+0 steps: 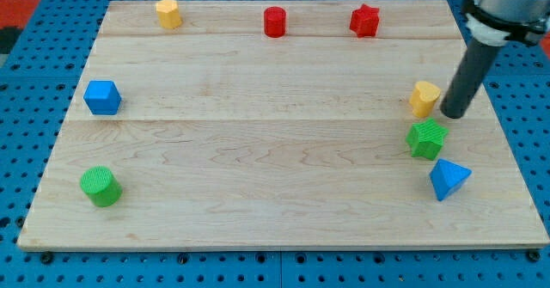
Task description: Move the red blocks to the top of the heart
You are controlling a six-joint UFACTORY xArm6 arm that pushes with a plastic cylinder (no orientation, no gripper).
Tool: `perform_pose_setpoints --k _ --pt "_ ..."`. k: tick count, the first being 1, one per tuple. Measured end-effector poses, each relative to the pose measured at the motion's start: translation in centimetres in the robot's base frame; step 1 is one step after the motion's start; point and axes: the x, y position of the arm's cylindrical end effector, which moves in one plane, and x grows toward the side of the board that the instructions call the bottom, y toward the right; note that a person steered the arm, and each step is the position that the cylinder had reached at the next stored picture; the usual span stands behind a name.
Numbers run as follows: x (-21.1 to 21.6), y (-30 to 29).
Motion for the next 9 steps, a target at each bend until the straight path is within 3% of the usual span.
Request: perform_pose_setpoints --k 2,4,6,7,8,9 --pt "-2.9 0.1" --pt "-10.6 -7.1" --pt "-18.2 -0.3" --pt "-23.4 -5.9" --pt "-24.2 -11.7" --pt "-21.3 -9.4"
